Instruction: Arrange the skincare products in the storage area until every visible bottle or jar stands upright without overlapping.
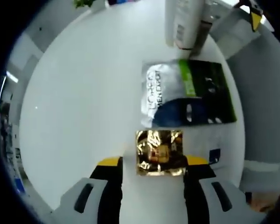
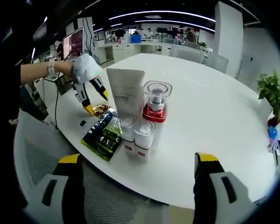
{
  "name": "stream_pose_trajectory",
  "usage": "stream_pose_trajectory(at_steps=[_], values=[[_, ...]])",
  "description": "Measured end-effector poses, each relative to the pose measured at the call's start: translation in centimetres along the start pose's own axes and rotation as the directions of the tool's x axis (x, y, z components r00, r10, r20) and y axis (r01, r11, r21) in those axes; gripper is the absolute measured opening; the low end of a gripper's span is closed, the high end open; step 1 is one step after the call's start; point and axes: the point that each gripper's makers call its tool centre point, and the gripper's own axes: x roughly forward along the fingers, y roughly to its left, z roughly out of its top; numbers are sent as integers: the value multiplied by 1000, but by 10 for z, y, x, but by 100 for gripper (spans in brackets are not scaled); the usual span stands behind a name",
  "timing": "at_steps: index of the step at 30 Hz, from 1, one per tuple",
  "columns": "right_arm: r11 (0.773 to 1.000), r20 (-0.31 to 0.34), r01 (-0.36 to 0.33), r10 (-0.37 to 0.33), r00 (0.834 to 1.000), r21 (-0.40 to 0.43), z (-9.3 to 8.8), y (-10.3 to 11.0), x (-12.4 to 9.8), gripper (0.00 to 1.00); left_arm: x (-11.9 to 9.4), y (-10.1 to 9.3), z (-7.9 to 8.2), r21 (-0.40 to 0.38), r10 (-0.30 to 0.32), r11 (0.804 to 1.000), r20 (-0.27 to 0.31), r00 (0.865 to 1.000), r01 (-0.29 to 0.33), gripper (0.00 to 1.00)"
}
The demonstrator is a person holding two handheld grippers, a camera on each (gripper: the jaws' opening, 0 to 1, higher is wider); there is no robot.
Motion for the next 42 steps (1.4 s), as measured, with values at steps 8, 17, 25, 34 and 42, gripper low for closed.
stream_pose_trajectory(at_steps=[8,17,25,34,42], values=[[1000,2,-8,8,1000,-20,3,0,1,99,-1,-2,-1,-13,10,1000,9,1000,-10,46],[999,3,-16,16,1000,-28,2,3,0,99,-2,-5,-2,-22,20,1000,8,1000,-20,45],[999,2,-13,13,1000,-30,0,2,-2,99,-3,-6,-6,-17,22,1000,-7,1000,-22,46],[999,5,-16,16,1000,-38,1,3,-3,99,-6,-8,-11,-19,27,999,-17,999,-27,46],[998,3,-24,25,1000,-51,1,5,-3,99,-10,-8,-23,-36,44,998,-31,999,-45,46]])
